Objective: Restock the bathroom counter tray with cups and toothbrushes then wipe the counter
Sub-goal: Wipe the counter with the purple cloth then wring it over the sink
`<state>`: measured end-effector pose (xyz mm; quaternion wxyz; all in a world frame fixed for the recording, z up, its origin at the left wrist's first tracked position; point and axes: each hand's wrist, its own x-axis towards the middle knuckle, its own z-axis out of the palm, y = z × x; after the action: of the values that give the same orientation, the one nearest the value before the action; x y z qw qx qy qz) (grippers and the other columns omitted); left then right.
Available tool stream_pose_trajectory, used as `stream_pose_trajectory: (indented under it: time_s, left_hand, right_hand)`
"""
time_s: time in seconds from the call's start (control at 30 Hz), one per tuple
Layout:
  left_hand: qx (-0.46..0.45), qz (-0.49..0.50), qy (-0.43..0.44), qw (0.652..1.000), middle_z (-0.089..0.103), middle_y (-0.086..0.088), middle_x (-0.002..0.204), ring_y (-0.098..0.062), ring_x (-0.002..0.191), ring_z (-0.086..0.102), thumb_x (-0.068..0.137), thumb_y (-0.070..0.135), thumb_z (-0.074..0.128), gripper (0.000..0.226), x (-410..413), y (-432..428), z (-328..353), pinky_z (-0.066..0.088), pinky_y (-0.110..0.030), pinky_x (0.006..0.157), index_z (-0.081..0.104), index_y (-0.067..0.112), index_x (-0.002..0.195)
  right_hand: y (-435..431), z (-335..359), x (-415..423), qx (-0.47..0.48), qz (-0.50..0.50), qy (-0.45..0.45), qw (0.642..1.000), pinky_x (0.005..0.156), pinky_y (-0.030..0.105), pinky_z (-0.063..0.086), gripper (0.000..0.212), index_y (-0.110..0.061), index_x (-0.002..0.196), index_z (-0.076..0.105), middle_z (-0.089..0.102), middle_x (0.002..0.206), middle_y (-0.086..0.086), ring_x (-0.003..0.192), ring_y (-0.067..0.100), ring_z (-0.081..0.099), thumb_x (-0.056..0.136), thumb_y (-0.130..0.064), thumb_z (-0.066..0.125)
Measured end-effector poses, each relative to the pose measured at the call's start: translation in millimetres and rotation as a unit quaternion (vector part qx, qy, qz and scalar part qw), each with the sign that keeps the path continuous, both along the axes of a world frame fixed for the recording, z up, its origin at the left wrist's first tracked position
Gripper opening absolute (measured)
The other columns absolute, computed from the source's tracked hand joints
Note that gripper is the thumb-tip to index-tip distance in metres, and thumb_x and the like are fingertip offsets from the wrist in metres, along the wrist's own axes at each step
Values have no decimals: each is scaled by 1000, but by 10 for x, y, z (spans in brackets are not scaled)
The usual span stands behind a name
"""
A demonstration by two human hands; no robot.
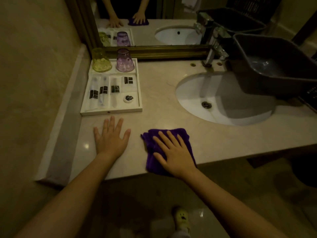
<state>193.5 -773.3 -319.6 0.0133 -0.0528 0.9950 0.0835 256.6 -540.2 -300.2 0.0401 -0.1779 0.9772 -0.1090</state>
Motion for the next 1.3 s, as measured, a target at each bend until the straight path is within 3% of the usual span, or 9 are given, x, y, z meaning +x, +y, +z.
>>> stream_pose_trajectory:
  time_s: [0.23, 0.43, 0.67, 0.87, 0.97, 1.03, 1.1, 1.2, 1.3]
  left_hand:
    - [-2, 8, 6, 1000, -2, 1, 159, -18, 146, -5, 86, 64, 8, 67, 132, -27, 14, -9, -48, 114, 2, 34, 146]
    - [-9, 5, 14, 1000, -1, 1, 159, -18, 146, -5, 86, 63, 7, 67, 135, -3, 13, -11, -48, 113, 1, 34, 146]
    - [-1, 2, 14, 1000, 0, 1, 159, -20, 146, -4, 87, 60, 9, 64, 135, 0, 25, -7, -50, 114, 2, 34, 146]
    - [3, -6, 5, 1000, 1, 0, 159, -21, 146, -2, 89, 59, 11, 63, 120, -6, 43, -2, -52, 115, 4, 32, 146]
    - [73, 4, -10, 997, -1, -1, 159, -19, 145, -5, 91, 56, 15, 62, 134, -41, 142, -3, -52, 116, 0, 31, 146]
    - [167, -37, 27, 985, 0, 1, 159, -16, 145, -5, 91, 55, 26, 65, 173, -17, 255, -5, -46, 116, 3, 29, 146]
    - [219, -149, 37, 964, 0, 9, 155, -11, 142, -6, 85, 60, 37, 75, 226, 125, 380, -4, -38, 114, 7, 29, 146]
    - [161, -274, -45, 947, 4, 7, 157, -10, 144, 0, 80, 62, 49, 85, 279, 382, 429, -2, -33, 115, 11, 27, 147]
    - [145, -274, -78, 948, 18, 3, 157, -13, 144, 13, 77, 57, 58, 82, 342, 380, 405, 7, -33, 116, 22, 27, 145]
  right_hand:
    - [746, 32, -326, 36, -107, -21, 993, 117, 41, -4, 58, -34, 147, 4, 4, 160, -4, 146, 17, -1, 95, -54, 17]
    - [404, -48, -798, 18, -146, -4, 989, 116, 49, -3, 60, -31, 148, 6, 5, 160, -1, 147, 23, 0, 93, -55, 16]
    - [-380, -80, -703, -8, -53, 11, 999, 115, 47, -5, 61, -29, 148, 11, 10, 159, 1, 146, 24, 2, 92, -54, 16]
    - [-478, -34, -321, -14, 22, 0, 1000, 115, 43, -10, 62, -27, 148, 10, 7, 159, 1, 146, 22, -3, 94, -54, 19]
    - [-370, 84, -286, -49, 43, -56, 996, 113, 37, -11, 67, -24, 149, 8, 3, 160, 2, 146, 20, -4, 93, -58, 23]
    - [-219, 175, -300, -67, 37, -66, 995, 114, 34, -6, 76, -18, 149, 9, 4, 160, 5, 146, 21, 0, 90, -60, 32]
    - [-72, 228, -306, -26, 37, -71, 996, 116, 35, -1, 86, -15, 149, 7, 4, 159, 7, 146, 22, 2, 86, -62, 42]
    - [1, 250, -275, 7, 43, -77, 996, 118, 36, 5, 90, -13, 149, 9, 7, 159, 9, 146, 22, 7, 83, -61, 48]
    - [-8, 254, -170, -36, 31, -54, 997, 117, 35, 12, 80, -14, 148, 19, 18, 158, 7, 144, 21, 17, 86, -54, 51]
